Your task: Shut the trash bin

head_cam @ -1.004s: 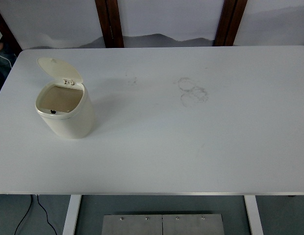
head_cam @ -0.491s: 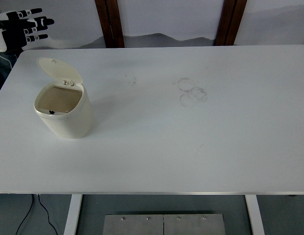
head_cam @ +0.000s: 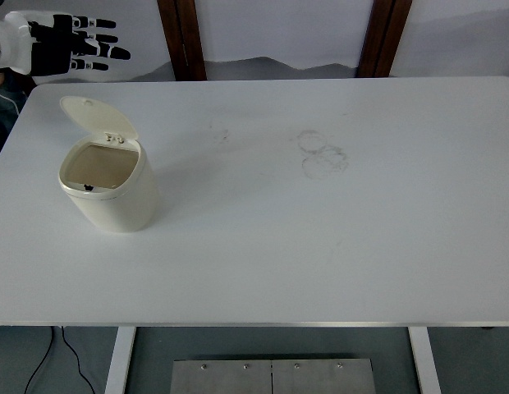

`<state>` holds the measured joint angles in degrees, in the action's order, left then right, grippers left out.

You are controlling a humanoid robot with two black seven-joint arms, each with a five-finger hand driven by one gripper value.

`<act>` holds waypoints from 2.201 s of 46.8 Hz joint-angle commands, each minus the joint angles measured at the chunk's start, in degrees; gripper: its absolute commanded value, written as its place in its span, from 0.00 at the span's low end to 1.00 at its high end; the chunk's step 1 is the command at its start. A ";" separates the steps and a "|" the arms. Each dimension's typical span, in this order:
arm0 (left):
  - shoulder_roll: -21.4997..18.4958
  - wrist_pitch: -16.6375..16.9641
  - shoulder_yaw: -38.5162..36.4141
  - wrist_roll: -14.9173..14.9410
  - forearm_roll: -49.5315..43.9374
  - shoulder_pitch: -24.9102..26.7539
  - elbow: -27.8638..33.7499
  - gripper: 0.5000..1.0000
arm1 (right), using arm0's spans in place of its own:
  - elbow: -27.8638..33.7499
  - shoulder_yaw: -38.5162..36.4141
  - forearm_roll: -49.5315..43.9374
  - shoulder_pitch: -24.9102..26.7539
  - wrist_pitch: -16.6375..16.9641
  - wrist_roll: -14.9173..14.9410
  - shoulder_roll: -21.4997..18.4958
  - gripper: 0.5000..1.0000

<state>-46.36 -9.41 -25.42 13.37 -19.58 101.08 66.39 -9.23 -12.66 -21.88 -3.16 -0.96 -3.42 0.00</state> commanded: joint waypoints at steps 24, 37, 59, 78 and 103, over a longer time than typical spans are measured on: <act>0.75 -0.35 -16.76 1.75 -0.02 11.50 11.13 1.00 | 0.00 0.09 0.00 -0.18 -0.01 -0.09 0.00 0.99; 0.40 -1.67 -21.86 2.10 -0.02 14.31 12.53 1.00 | 0.00 0.09 0.00 -0.44 -0.01 -0.27 0.00 0.99; -1.98 -2.02 -27.04 2.10 -0.02 17.92 19.57 1.00 | 0.00 0.09 0.00 -0.44 -0.01 -0.27 0.00 0.99; -3.73 -2.98 -30.56 2.01 -0.02 19.33 20.27 1.00 | 0.00 0.09 0.00 -0.53 -0.01 -0.27 0.00 0.99; -5.05 -3.78 -30.48 1.13 -0.11 16.87 20.09 1.00 | 0.00 0.00 0.00 -0.44 -0.01 -0.27 0.00 0.99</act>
<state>-51.29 -13.11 -55.93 14.53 -19.68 118.63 86.52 -9.23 -12.66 -21.89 -3.60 -0.98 -3.68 0.00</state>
